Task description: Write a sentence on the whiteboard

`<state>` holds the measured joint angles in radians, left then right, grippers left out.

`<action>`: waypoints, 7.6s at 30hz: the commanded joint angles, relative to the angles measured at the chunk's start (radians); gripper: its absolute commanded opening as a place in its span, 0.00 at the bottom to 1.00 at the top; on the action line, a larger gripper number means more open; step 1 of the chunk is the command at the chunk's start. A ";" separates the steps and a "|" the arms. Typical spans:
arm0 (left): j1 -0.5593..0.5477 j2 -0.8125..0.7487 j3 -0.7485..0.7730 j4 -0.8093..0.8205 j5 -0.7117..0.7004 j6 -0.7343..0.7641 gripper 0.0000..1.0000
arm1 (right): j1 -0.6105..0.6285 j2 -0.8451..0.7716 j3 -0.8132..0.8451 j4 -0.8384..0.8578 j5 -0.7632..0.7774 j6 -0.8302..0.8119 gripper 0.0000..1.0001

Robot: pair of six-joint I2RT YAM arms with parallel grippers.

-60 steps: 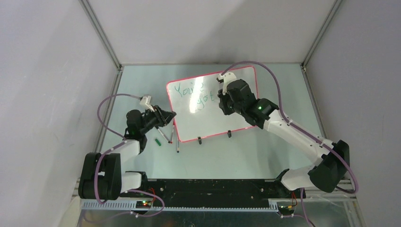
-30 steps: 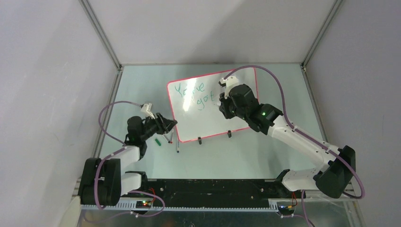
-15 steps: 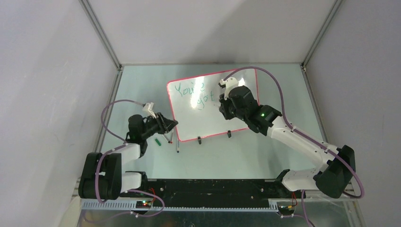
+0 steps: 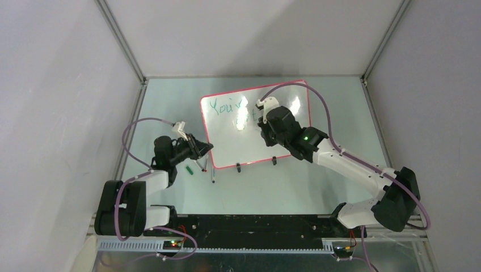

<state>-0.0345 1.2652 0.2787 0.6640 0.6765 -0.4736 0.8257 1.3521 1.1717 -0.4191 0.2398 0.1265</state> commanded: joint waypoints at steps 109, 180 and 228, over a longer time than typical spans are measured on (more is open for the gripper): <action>0.001 -0.012 0.018 -0.002 -0.040 0.014 0.23 | -0.013 0.170 0.071 -0.003 0.103 -0.004 0.00; 0.001 -0.016 0.018 -0.006 -0.042 0.014 0.23 | -0.059 0.140 0.054 -0.049 0.087 0.011 0.00; 0.001 -0.019 0.014 -0.004 -0.040 0.014 0.23 | -0.061 0.118 0.033 -0.031 0.072 0.003 0.00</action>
<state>-0.0345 1.2606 0.2790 0.6632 0.6762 -0.4728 0.7746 1.4677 1.1591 -0.4892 0.3050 0.1471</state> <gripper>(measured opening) 0.226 0.133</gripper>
